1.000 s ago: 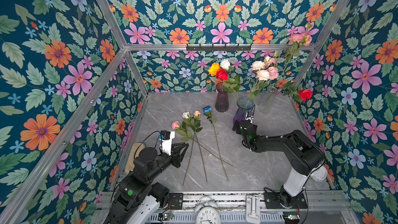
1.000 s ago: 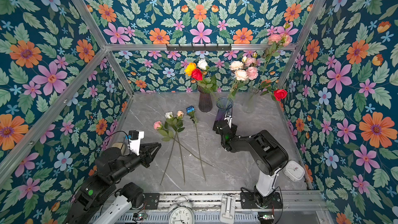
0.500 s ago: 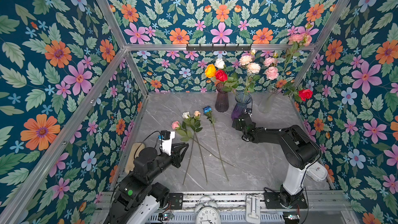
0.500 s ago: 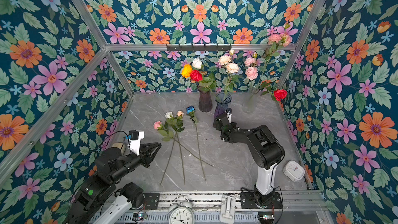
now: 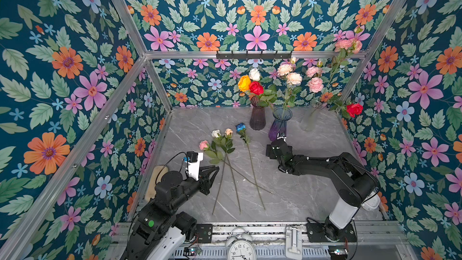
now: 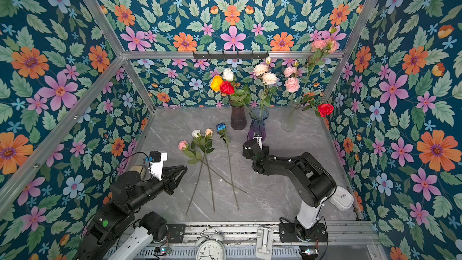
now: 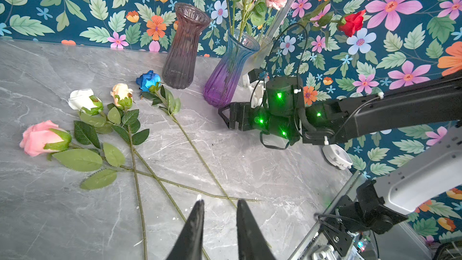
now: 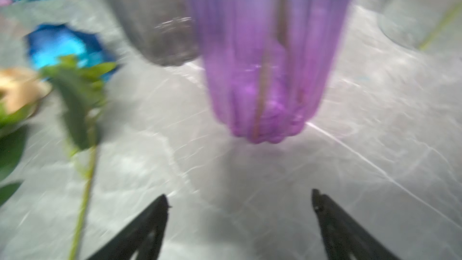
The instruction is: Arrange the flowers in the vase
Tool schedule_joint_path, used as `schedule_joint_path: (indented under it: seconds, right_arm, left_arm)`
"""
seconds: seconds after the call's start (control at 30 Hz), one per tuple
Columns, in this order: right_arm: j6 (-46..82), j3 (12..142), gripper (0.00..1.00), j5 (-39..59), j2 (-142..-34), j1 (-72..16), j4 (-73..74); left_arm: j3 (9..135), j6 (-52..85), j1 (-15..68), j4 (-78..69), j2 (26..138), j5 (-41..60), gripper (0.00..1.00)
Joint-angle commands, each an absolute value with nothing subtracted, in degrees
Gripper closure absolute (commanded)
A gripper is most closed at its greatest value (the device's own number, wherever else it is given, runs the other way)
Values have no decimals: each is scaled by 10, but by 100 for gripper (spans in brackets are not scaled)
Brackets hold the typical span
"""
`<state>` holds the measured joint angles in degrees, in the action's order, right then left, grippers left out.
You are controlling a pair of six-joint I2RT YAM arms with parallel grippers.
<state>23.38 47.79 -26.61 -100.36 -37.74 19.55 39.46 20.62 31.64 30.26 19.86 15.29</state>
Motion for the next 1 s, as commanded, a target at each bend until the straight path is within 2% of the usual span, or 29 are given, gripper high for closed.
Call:
schedule_joint_path:
  seconds: [0.0,0.07,0.13,0.37,0.97]
  right_arm:
    - [179,498,68,-298,-1007,-405,180]
    - [202,522,87,-297,-1014,-403,128]
    - [212,543,100,-294,-1019,-395,89]
    - [264,597,100,-195,-1043,-337,9]
    - [237,670,100,-212,-1094,-300,-18]
  left_arm:
    - [393,202,316,285,197,158,74]
    - [393,206,316,283,198,154,74]
    - [392,215,316,275,201,149,75]
    - [403,207,316,277,257,163,74]
    - [399,209,316,283,245,157,74]
